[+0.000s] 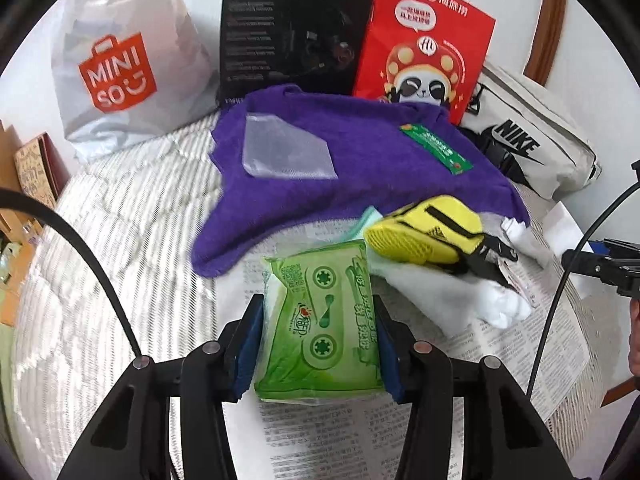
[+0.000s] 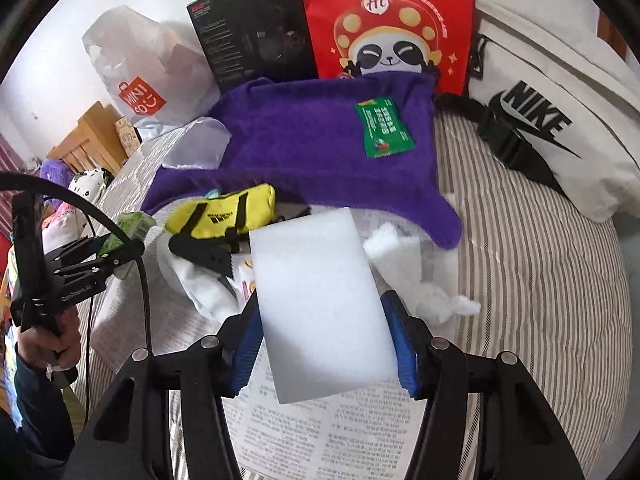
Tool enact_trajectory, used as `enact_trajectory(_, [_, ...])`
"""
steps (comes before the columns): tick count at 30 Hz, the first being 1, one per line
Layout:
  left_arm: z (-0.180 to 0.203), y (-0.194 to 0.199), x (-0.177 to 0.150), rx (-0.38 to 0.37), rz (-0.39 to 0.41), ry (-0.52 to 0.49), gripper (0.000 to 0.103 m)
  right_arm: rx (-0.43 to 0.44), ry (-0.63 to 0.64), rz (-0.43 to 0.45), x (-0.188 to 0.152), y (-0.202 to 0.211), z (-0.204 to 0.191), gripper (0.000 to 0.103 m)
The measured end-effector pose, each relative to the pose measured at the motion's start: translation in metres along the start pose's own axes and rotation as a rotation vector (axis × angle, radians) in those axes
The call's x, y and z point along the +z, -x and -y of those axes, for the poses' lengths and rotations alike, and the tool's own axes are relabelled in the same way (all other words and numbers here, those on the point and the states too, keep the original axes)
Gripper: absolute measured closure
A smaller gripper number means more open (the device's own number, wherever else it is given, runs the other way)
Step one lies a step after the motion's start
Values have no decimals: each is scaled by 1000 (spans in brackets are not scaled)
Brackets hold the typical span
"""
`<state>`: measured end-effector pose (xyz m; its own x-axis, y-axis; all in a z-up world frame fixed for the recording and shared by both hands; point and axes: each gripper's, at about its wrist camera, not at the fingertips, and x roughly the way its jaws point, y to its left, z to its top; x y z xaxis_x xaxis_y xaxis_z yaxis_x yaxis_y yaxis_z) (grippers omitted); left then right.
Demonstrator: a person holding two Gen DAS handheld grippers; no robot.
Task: Organize soft objects
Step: 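Carry the white block onto the purple towel and release it while the left tool holds the wipes pack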
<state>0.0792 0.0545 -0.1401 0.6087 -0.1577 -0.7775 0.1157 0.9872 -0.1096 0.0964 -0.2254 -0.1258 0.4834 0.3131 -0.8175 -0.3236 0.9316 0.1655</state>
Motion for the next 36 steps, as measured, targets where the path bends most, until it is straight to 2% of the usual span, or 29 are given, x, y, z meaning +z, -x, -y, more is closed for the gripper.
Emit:
enact_trajectory(6, [-3, 9, 12, 42, 11, -31, 55, -7, -32, 13, 15, -7, 0, 46])
enact_trajectory(11, [-10, 13, 26, 39, 29, -25, 55, -15, -61, 39, 34, -8, 6, 46])
enact_trajectory(25, [-18, 5, 107, 50, 98, -48, 55, -38, -57, 94, 127, -23, 12, 46])
enact_trajectory(32, [-19, -19, 146, 32, 81, -36, 55, -47, -28, 53, 164, -62, 12, 46])
enact_trajectory(36, [-17, -36, 156, 56, 55, -55, 55, -40, -13, -36, 164, -89, 13, 46])
